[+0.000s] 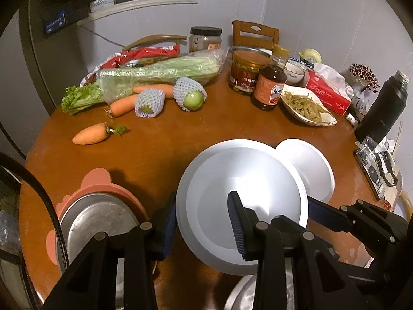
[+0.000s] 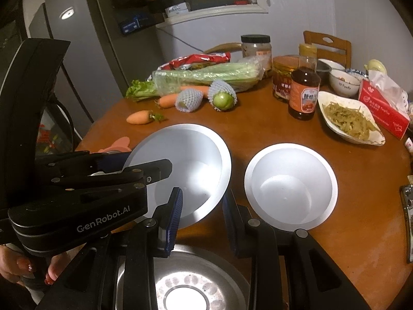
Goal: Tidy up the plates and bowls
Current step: 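Lift the white plate and carry it over the steel bowl with the left tool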
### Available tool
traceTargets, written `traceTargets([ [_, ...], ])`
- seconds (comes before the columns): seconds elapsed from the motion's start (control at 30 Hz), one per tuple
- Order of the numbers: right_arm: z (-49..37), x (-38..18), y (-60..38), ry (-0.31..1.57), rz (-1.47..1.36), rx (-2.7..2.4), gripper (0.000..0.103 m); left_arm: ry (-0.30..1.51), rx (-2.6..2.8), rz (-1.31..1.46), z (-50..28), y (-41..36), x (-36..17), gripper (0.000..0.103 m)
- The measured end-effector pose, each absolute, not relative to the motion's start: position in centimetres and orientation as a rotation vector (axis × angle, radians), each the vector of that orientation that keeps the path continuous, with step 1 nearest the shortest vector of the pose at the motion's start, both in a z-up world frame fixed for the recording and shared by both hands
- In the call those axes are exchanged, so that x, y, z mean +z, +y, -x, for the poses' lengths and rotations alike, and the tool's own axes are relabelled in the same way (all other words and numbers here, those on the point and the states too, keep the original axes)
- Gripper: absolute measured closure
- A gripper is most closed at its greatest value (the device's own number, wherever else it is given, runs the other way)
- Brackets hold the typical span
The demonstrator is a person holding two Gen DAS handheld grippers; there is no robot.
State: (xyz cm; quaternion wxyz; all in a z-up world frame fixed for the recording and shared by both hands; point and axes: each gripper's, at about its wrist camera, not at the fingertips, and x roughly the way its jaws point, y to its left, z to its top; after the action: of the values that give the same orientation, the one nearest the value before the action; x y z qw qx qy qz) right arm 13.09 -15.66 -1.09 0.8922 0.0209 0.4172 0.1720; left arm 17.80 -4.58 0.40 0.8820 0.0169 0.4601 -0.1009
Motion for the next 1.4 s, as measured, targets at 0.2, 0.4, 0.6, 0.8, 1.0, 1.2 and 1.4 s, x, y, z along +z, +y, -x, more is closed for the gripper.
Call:
traceTargets([
  [0.2, -12.0, 0.0, -15.8, 0.838, -0.044, 0.37, 0.071, 0.934, -0.208, -0.025, -16.7, -4.6, 1.5, 0.064],
  [0.4, -10.9, 1.0, -16.4, 0.809, -0.044, 0.375, 0.071, 0.901, -0.206, -0.034, -15.3, -5.3, 2.7, 0.064],
  [0.6, -9.6, 1.8, -17.2, 0.785, -0.04, 0.376, 0.071, 0.887, -0.213, -0.026, -14.2, -5.7, 3.2, 0.064],
  [0.8, -8.1, 2.1, -17.6, 0.769, -0.023, 0.383, 0.071, 0.872, -0.214, -0.015, -12.8, -5.9, 3.5, 0.064],
  [1.0, -6.9, 2.2, -17.6, 0.762, -0.013, 0.395, 0.071, 0.862, -0.205, -0.013, -11.3, -5.9, 3.6, 0.065],
  [1.2, -5.8, 2.3, -17.6, 0.75, -0.002, 0.405, 0.071, 0.859, -0.203, -0.01, -10.2, -6.0, 3.6, 0.064],
  [1.4, -4.8, 2.0, -17.8, 0.75, -0.002, 0.406, 0.071, 0.864, -0.211, -0.003, -8.9, -6.2, 3.0, 0.064],
])
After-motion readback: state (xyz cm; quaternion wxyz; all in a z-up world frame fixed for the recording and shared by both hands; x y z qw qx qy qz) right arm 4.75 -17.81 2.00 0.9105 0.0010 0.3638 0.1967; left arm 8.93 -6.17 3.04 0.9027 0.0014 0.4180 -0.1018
